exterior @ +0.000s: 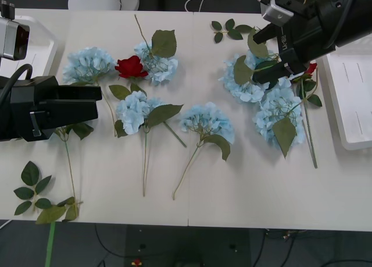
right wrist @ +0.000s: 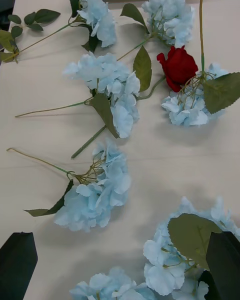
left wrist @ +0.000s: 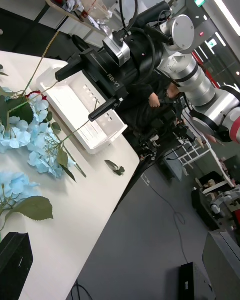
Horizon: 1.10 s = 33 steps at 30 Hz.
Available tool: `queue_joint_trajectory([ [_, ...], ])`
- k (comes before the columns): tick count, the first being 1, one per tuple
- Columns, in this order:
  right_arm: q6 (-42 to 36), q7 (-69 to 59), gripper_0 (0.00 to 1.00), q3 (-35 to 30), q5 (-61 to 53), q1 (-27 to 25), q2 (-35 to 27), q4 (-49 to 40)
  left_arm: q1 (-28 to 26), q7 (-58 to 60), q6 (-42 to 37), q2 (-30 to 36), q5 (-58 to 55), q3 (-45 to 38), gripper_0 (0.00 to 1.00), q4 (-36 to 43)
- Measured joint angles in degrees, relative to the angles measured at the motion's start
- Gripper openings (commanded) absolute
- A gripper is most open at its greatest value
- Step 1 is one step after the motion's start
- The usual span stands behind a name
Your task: Place the red flowers into the right box and the blue flowers into the left box. If a person shows an open palm, hand one flower to the person first, then continue sorting.
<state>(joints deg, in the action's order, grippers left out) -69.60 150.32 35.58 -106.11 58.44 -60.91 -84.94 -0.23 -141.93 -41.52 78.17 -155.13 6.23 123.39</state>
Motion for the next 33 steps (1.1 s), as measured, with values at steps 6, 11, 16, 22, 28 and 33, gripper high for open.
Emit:
queue_joint_trajectory([
  [6, 0.9, -0.1, 1.00, 0.1, 0.7, 0.0, -0.5, 0.2, -0.1, 0.8, -3.6, 0.0, 0.0, -3.6, 1.00, -2.1],
  [11, 1.0, -7.3, 1.00, 0.1, 0.9, 0.0, -0.5, 0.9, -0.8, 19.0, -10.8, 0.1, 8.6, -12.2, 1.00, -5.9],
  [16, 1.0, -17.0, 1.00, 0.1, 1.0, 0.1, -0.5, 4.1, -1.4, 51.1, -17.5, 0.1, 20.0, -18.2, 1.00, -7.2],
  [22, 1.1, -24.3, 1.00, 0.0, 4.8, 0.2, -0.5, 8.5, -1.6, 56.7, -21.3, 0.1, 31.0, -19.4, 1.00, -6.9],
  [28, 0.8, -34.5, 1.00, -0.6, 13.0, 0.2, -0.5, 11.6, -5.0, 62.1, -22.1, -1.3, 49.8, -19.4, 1.00, -0.6],
  [33, 0.3, -40.6, 1.00, -0.9, 20.1, 0.2, -0.5, 13.8, -9.5, 76.7, -22.3, -4.7, 62.5, -19.2, 1.00, 6.1],
])
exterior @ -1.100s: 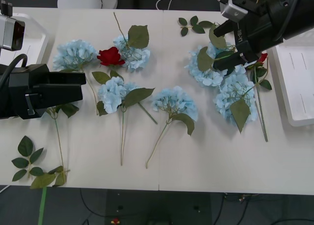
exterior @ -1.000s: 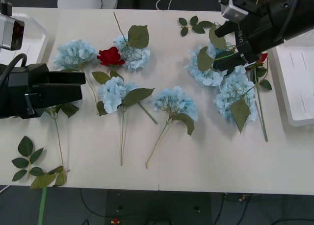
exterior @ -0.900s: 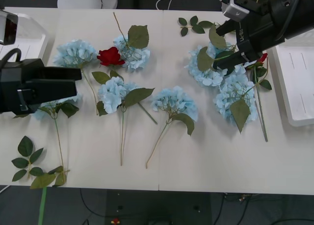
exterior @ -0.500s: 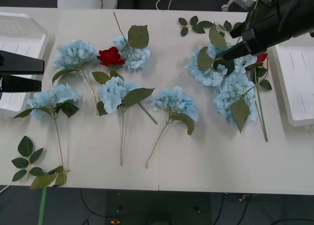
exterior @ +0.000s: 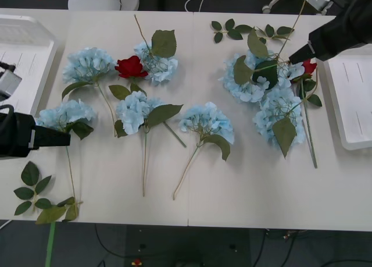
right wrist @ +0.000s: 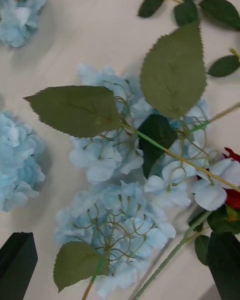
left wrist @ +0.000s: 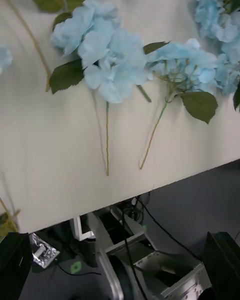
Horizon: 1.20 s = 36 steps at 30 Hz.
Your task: Place the red flowers into the right box and the blue flowers into the left box. If a person shows an open palm, hand one flower to the person first, then continue sorting.
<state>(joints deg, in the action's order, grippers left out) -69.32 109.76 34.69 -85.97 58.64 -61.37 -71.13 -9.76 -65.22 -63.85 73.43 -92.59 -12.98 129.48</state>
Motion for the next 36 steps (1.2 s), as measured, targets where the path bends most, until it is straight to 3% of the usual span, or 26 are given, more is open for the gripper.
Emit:
queue_joint_trajectory([
  [11, -1.8, -2.4, 1.00, -0.4, 13.4, 0.0, 3.5, 9.0, -0.3, 1.4, -2.8, -4.3, 18.2, 7.0, 1.00, 0.6],
  [24, 0.4, -2.4, 1.00, -0.5, 23.2, 0.0, 11.5, 21.3, 15.0, 1.4, -3.4, -4.4, 29.8, 27.7, 1.00, -10.4],
  [36, 6.9, -2.4, 1.00, -0.5, 25.3, 0.0, 16.6, 31.3, 21.0, 1.4, -2.4, -7.3, 36.5, 35.5, 1.00, -18.0],
])
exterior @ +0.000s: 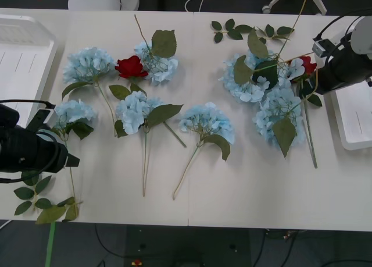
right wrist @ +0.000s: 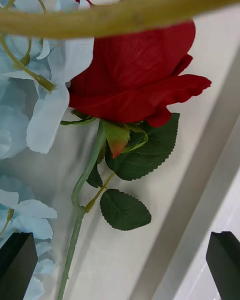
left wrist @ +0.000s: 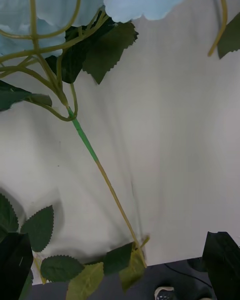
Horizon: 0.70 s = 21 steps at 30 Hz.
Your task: Place the red flowers into the right box and the blue flowers into the left box. If a person shows an open palm, hand one flower to the person first, then continue sorting.
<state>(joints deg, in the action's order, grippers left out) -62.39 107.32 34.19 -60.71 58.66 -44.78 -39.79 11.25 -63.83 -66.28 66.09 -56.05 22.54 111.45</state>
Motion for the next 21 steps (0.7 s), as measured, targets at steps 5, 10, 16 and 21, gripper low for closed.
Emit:
queue_joint_trajectory([
  [5, 2.1, 0.0, 1.00, 0.0, 0.8, 0.0, 1.8, 2.1, 3.1, 0.0, 1.3, -2.0, 2.4, 4.3, 1.00, -4.4],
  [10, 5.2, 0.0, 1.00, -0.1, 1.7, 0.0, 4.1, 4.8, 5.7, 0.0, 2.1, -3.6, 3.0, 7.8, 1.00, -7.8],
  [16, 7.4, 0.0, 1.00, -0.3, 2.8, 0.0, 6.5, 7.0, 7.6, 0.0, 3.7, -5.4, 4.0, 11.4, 1.00, -10.9],
  [21, 7.9, 0.0, 1.00, -0.3, 3.5, 0.0, 7.4, 7.4, 9.0, -0.2, 5.4, -7.4, 6.0, 14.1, 1.00, -14.3],
])
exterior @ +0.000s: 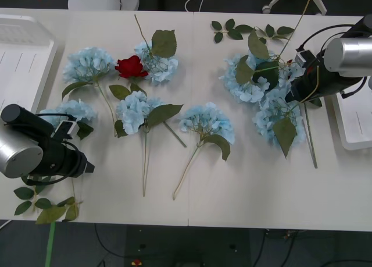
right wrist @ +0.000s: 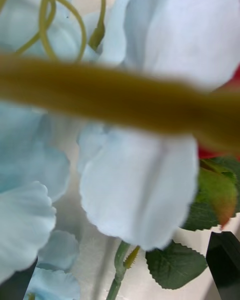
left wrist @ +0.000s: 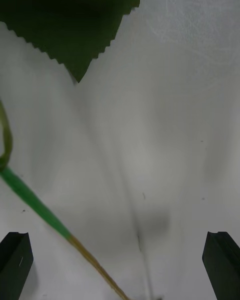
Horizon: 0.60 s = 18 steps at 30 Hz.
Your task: Place the red flowers into the right box and the blue flowers into the left box. If a person shows an open palm, hand one flower to the person first, then continue sorting.
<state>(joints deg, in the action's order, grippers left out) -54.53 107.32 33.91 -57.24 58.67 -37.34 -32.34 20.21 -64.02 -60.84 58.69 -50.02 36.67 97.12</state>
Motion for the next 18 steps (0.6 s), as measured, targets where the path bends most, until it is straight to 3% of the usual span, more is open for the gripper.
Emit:
queue_joint_trajectory([
  [15, 5.2, 0.0, 1.00, 0.0, 2.3, 0.0, 3.9, 5.4, 2.5, -0.1, 5.3, -2.5, 2.1, 4.1, 0.98, -5.7],
  [16, 5.2, 0.0, 1.00, 0.0, 2.5, 0.0, 4.0, 5.5, 2.6, -0.1, 5.4, -2.5, 2.1, 4.1, 0.72, -5.7],
  [17, 5.2, 0.0, 1.00, 0.0, 2.6, 0.0, 4.0, 5.7, 2.7, -0.1, 5.4, -2.5, 2.1, 4.1, 0.59, -5.8],
  [18, 5.2, 0.0, 1.00, 0.0, 2.7, 0.0, 4.1, 5.9, 2.7, -0.1, 5.4, -2.5, 2.2, 4.1, 0.35, -6.0],
])
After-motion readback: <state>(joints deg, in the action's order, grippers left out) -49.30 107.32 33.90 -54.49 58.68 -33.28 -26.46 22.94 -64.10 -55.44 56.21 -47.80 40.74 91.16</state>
